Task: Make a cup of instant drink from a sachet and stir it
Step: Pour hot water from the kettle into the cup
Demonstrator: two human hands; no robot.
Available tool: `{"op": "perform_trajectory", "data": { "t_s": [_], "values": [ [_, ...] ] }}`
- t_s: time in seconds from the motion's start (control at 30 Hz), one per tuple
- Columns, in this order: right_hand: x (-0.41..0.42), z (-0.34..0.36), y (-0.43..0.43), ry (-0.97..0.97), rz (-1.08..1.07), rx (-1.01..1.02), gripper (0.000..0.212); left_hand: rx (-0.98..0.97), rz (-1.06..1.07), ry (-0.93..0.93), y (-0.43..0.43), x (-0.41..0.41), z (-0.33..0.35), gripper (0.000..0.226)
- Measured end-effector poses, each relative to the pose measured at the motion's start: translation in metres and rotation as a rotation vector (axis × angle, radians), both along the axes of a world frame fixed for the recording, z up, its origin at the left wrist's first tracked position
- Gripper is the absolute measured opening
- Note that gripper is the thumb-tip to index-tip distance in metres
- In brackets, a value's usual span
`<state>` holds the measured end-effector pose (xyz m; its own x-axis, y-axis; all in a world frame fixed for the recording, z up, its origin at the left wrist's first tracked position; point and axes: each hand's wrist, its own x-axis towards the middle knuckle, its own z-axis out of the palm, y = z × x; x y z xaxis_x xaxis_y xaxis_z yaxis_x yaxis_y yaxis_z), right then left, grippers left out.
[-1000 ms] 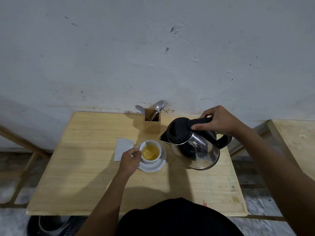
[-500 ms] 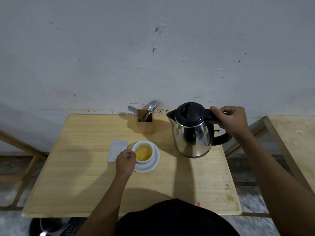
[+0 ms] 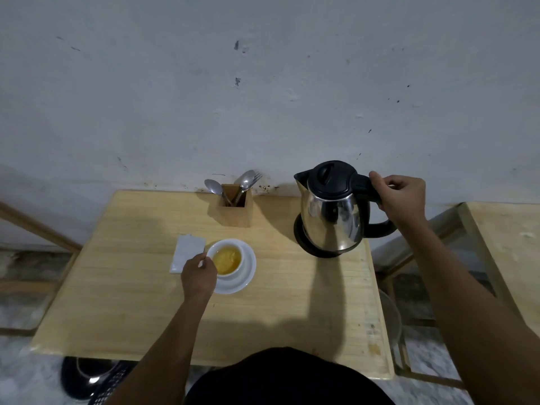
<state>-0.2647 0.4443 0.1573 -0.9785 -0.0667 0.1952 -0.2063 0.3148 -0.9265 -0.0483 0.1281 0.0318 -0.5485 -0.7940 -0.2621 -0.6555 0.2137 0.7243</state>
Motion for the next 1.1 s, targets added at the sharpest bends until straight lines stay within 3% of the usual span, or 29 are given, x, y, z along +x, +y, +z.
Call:
{"op": "perform_trajectory", "data": {
  "t_s": [0.5,0.8,1.1],
  "values": [
    [-0.032,-0.031,0.008,-0.005,0.108,-0.052,0.031,-0.085,0.112,0.027,0.021,-0.008,0.011,0.026],
    [-0.041,-0.045,0.020,-0.020,0.183,-0.111,0.068,-0.103,0.093,0.011,0.020,-0.007,0.010,0.027],
    [-0.019,-0.046,0.003,-0.107,-0.228,0.019,0.066,-0.079,0.061,0.029,0.017,-0.003,0.010,0.026]
  ]
}}
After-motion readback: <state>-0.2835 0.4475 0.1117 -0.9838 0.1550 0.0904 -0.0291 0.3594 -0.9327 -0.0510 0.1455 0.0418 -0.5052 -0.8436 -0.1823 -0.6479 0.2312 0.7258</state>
